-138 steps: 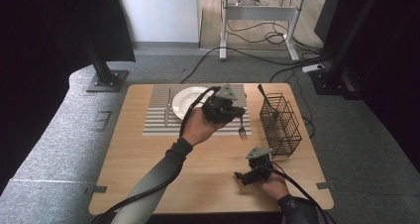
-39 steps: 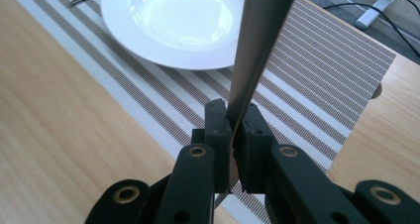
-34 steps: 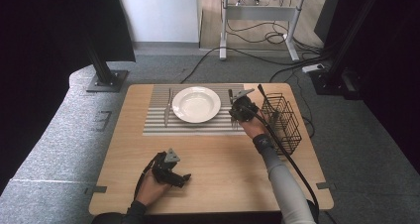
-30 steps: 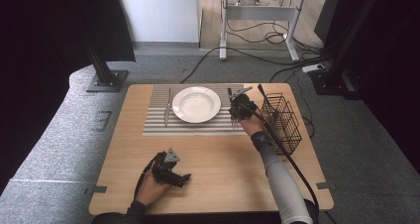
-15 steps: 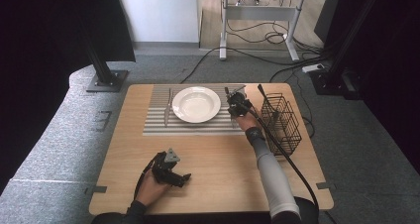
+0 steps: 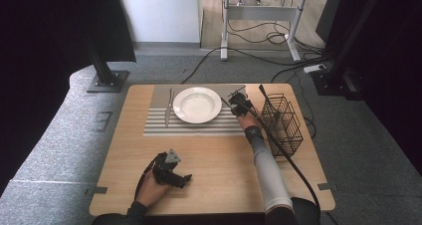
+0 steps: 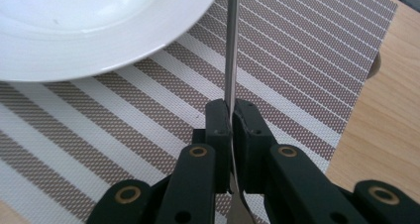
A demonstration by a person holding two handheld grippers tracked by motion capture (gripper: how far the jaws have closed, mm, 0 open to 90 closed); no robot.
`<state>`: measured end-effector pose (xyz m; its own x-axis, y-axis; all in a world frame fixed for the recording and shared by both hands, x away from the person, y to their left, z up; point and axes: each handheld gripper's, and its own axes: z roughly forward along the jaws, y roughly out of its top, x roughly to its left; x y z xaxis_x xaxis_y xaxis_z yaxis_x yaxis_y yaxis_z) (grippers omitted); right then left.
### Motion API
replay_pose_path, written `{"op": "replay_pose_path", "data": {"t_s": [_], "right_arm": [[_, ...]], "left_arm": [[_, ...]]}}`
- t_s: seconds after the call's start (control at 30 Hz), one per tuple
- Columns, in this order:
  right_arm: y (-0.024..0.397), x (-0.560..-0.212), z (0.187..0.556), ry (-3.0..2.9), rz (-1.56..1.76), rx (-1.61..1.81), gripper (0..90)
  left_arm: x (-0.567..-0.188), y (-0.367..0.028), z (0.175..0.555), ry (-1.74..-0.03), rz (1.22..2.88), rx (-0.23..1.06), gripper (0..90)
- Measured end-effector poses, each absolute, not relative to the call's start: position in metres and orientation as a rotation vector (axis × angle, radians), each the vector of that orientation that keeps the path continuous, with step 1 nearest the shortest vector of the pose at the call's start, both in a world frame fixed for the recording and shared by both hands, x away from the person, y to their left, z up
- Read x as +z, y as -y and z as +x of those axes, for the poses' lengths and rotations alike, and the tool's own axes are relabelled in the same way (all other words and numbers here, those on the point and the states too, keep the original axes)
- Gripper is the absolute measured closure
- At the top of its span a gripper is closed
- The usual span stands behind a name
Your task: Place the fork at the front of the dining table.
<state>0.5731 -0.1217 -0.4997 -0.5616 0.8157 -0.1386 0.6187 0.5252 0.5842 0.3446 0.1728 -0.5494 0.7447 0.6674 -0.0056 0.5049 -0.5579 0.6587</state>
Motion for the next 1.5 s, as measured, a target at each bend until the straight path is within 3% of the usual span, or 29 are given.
{"op": "replay_pose_path", "data": {"t_s": [0.97,1.13,1.37,1.5], "right_arm": [[0.113,-0.526,0.591,-2.383,1.207,0.635,82.1],[0.115,-0.523,0.590,-2.385,1.204,0.637,80.1],[0.119,-0.507,0.582,-2.373,1.191,0.672,69.9],[0.121,-0.503,0.571,-2.374,1.187,0.692,71.9]], "left_arm": [[-0.549,-0.172,0.345,-0.878,2.285,0.321,0.0],[-0.549,-0.172,0.345,-0.878,2.286,0.321,0.0],[-0.549,-0.172,0.345,-0.878,2.285,0.322,0.0],[-0.549,-0.172,0.345,-0.879,2.285,0.323,0.0]]}}
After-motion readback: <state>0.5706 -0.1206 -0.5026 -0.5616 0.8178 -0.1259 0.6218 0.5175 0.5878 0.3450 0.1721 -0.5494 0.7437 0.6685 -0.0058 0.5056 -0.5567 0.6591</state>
